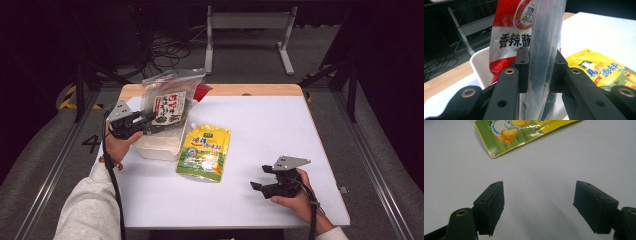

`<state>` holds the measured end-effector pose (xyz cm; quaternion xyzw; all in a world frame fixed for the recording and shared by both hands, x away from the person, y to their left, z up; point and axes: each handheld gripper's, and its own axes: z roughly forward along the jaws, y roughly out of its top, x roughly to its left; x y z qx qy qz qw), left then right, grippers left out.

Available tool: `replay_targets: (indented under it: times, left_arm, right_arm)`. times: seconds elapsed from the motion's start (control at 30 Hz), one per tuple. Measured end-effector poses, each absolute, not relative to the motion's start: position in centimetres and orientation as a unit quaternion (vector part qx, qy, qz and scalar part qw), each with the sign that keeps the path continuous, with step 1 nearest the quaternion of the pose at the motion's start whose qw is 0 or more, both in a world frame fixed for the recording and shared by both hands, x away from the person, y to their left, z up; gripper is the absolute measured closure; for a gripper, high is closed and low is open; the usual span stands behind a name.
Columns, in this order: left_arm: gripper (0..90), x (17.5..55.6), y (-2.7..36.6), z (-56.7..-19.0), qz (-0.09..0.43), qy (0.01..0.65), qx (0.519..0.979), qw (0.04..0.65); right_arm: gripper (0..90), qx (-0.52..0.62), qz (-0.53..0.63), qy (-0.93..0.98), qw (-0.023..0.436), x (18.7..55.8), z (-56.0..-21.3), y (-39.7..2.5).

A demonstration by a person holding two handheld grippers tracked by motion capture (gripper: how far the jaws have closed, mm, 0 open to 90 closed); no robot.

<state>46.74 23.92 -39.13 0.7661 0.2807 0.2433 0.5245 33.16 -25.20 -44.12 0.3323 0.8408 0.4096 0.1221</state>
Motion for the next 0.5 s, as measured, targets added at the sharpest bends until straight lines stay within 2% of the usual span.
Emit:
replay_targets:
  times: [0.5]
  left_arm:
    - [75.7,47.6,24.9,-40.2,0.23,0.289,0.751,0.547]
  right_arm:
    - [23.9,0.331,0.406,0.844,0.12,33.2,-44.3,-24.9]
